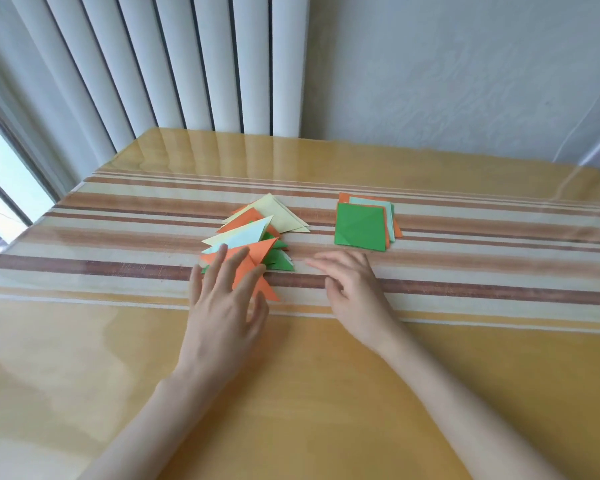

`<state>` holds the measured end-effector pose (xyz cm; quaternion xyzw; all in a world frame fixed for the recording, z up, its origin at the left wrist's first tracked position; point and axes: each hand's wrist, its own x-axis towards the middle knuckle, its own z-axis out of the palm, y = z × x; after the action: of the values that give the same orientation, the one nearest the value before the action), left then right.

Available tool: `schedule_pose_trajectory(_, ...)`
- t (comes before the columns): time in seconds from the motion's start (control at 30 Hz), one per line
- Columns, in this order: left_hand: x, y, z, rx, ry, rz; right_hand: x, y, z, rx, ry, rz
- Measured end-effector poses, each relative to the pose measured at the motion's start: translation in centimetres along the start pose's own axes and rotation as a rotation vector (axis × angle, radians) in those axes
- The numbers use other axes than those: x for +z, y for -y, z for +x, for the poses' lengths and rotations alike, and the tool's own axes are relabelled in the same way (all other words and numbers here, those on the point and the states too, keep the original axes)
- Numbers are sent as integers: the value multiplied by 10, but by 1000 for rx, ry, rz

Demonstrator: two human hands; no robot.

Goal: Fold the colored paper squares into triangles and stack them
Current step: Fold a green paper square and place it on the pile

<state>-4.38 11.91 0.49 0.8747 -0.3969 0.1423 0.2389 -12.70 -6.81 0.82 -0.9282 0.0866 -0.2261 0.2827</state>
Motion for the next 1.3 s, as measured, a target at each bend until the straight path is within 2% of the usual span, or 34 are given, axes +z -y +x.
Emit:
schedule_pose_trajectory(0.07, 8, -12, 9, 112, 56, -76, -19, -27, 9, 61, -114, -130)
schedule_pose_trajectory(0.1, 13, -17, 13, 146, 91, -104, -28, -41, 15, 106, -115, -213)
schedule_pose_trajectory(0.17, 24, -24, 17, 192, 141, -136, -40, -64, 26, 202, 26, -318)
schedule_pose_trajectory(0.23, 32, -27, 17, 218, 178, -157, -44, -77, 35, 233, 170, -323)
schedule_pose_trajectory(0.4, 38, -23, 17, 244, 221, -185, -42, -91, 43, 110, 173, -457)
schedule_pose_trajectory(0.5, 38, -24, 18, 252, 224, -190, -37, -94, 39, -24, 32, -448)
schedule_pose_trajectory(0.63, 36, -24, 18, 296, 196, -218, -46, -85, 35, -157, -313, -450)
schedule_pose_trajectory(0.7, 32, -26, 18, 300, 159, -243, -56, -71, 27, -149, -480, -402)
schedule_pose_trajectory(0.77, 27, -27, 16, 260, 101, -306, -65, -52, 13, -41, -553, -164)
schedule_pose_trajectory(0.87, 21, -30, 14, 167, 7, -387, -74, -31, -11, 146, -472, 263)
schedule_pose_trajectory(0.97, 15, -41, 10, 168, -49, -361, -69, -24, -32, 300, -369, 396)
schedule_pose_trajectory(1.03, 11, -54, 4, 233, -22, -282, -59, -21, -45, 409, -324, 430)
schedule_pose_trajectory(1.13, 18, -68, -7, 339, 106, -124, -49, -18, -60, 502, -240, 433)
schedule_pose_trajectory(1.3, 28, -67, -14, 288, 216, -126, -46, -24, -70, 430, -200, 217)
